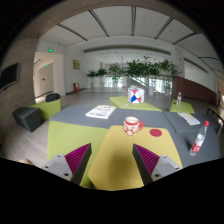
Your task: Pour water
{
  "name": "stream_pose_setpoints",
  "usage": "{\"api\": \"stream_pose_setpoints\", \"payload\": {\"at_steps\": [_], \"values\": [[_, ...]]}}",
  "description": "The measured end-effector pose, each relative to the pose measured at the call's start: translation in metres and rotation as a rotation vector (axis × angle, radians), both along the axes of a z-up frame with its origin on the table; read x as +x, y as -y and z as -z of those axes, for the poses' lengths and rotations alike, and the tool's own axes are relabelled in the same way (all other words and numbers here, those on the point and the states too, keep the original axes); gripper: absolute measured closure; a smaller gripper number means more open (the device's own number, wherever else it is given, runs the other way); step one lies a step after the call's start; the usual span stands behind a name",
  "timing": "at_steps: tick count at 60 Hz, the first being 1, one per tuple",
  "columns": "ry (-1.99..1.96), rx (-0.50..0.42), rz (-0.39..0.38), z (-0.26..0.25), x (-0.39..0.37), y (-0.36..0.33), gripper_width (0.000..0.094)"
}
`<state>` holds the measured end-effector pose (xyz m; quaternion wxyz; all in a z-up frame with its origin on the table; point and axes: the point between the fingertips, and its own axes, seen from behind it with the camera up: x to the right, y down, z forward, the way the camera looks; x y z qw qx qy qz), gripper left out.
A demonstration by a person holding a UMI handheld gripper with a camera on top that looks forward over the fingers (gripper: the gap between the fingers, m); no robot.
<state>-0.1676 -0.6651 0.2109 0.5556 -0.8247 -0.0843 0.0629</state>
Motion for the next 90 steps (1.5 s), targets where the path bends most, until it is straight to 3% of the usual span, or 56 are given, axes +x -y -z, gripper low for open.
{"api": "stream_pose_setpoints", "payload": {"at_steps": [10, 25, 42, 52, 60, 64, 71, 72, 74, 75, 82, 90], "values": [[0.032, -0.043, 0.123, 0.025, 0.078, 0.009, 0.0087], [0.120, -0.076, 0.325, 0.092, 0.305, -0.017, 0.0085], [0.162, -0.003, 0.475, 0.121, 0.465, -0.094, 0.0095], [0.142, 0.050, 0.523, 0.126, 0.515, -0.151, 0.0100], [0.123, 0.090, 0.531, 0.130, 0.533, -0.181, 0.0176], [0.116, 0.113, 0.516, 0.128, 0.538, -0.199, 0.0396], [0.141, 0.133, 0.510, 0.128, 0.530, -0.205, 0.0461], [0.148, 0.134, 0.512, 0.128, 0.530, -0.205, 0.0520], [0.156, 0.134, 0.517, 0.123, 0.530, -0.204, 0.0510], [0.160, 0.133, 0.518, 0.123, 0.530, -0.203, 0.0558], [0.198, 0.123, 0.532, 0.121, 0.530, -0.204, 0.0559], [0.297, 0.154, 0.570, 0.082, 0.534, -0.201, 0.0560]]}}
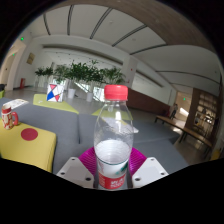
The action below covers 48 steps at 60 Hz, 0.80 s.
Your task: Pour water
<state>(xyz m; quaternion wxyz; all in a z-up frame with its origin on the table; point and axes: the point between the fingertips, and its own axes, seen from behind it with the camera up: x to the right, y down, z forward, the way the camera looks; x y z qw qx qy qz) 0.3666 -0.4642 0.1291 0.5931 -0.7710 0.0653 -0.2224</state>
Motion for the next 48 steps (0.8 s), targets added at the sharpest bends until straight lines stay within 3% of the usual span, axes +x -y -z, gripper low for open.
{"api": "stream_pose_setpoints", "payload": {"at_steps": [16, 22, 29, 38, 48], "values": [[0.447, 0.047, 0.115, -0.163, -0.026, -0.019, 0.0558], [0.711, 0.058, 0.099, -0.229, -0.078, -0.038, 0.0559], [1.046, 0.061, 0.028, -0.277, -0.163, -0.074, 0.0560], [1.480, 0.009, -0.095, -0.273, -0.278, -0.120, 0.0563], [1.860, -0.086, -0.261, -0.205, -0.363, -0.163, 0.0562]]}}
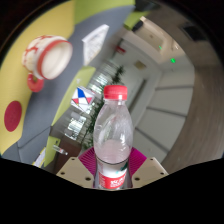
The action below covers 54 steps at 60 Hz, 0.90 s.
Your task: Pour water
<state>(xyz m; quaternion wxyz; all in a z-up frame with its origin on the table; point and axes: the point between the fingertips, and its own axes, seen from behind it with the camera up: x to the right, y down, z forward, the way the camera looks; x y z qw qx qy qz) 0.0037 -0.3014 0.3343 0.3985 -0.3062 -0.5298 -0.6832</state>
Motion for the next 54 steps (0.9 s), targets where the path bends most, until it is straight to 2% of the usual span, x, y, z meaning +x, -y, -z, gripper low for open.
{"api": "stream_pose_setpoints", "payload": {"at_steps": [5, 12, 17, 25, 37, 44, 49, 54], "values": [[0.156, -0.071, -0.033, 0.043, -0.021, -0.012, 0.0560], [0.246, -0.129, -0.015, 0.084, -0.020, -0.020, 0.0562], [0.242, -0.141, 0.005, 0.086, -0.027, -0.031, 0.0562], [0.102, -0.127, -0.017, 0.067, -0.026, -0.024, 0.0564], [-0.589, -0.054, -0.112, 0.002, -0.026, 0.012, 0.0562], [-1.104, -0.065, -0.186, -0.025, -0.021, 0.027, 0.0559], [-1.425, -0.121, -0.215, -0.011, -0.013, 0.026, 0.0560], [-1.650, -0.162, -0.175, 0.039, -0.022, 0.027, 0.0560]]}}
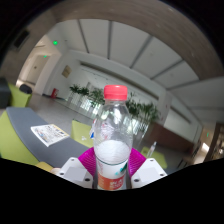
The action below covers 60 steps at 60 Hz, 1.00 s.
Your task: Pour water
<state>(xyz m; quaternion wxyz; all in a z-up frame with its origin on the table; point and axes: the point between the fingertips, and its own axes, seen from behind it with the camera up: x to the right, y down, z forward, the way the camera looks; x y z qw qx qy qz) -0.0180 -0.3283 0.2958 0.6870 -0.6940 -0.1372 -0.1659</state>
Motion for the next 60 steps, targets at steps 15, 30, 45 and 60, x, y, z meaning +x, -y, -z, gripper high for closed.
{"api": "stream_pose_setpoints", "payload": {"at_steps": [15, 30, 45, 60], "values": [[-0.285, -0.181, 0.041, 0.104, 0.053, -0.031, 0.0560], [-0.361, -0.203, 0.068, 0.169, 0.081, -0.038, 0.0526], [-0.346, -0.261, 0.096, 0.174, 0.082, -0.026, 0.0208], [-0.330, -0.314, 0.150, 0.145, 0.066, 0.042, 0.0081]]}}
